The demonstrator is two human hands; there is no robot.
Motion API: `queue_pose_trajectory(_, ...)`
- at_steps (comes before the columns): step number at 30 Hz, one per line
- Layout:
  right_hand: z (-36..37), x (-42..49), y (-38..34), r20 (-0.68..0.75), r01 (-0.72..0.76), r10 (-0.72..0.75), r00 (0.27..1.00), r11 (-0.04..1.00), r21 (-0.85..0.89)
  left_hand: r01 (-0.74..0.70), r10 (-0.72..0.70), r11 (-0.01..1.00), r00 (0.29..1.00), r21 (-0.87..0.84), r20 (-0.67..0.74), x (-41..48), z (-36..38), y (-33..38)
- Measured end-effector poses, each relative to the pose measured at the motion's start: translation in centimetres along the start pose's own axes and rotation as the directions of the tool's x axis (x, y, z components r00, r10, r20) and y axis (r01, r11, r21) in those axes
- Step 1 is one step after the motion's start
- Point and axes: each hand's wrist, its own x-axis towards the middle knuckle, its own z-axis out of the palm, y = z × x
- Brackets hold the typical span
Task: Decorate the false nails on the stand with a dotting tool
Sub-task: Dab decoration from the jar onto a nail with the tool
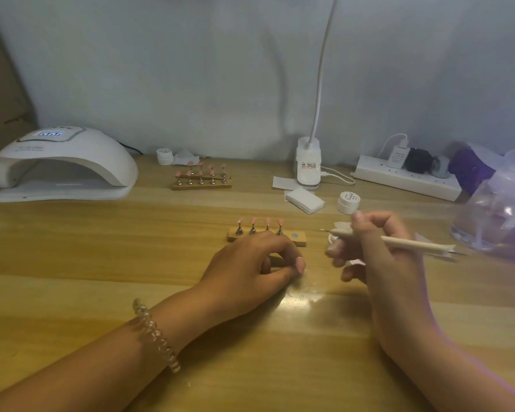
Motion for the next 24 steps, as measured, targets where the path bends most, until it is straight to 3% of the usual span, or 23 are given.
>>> queue_pose_trajectory(6,0.54,-0.32,0.42,0.073,-0.195,0.197,0.978,0.980,-0.030,-0.003,0.003,1.000,1.000,-0.012,0.001,0.08,0.10,-0.15)
queue_pose_trajectory(24,0.78,-0.24,0.95,0.119,-0.204,0.220,0.968,0.970,-0.129,-0.020,0.019,0.998,1.000,-0.059,-0.023,0.30,0.37,-0.71)
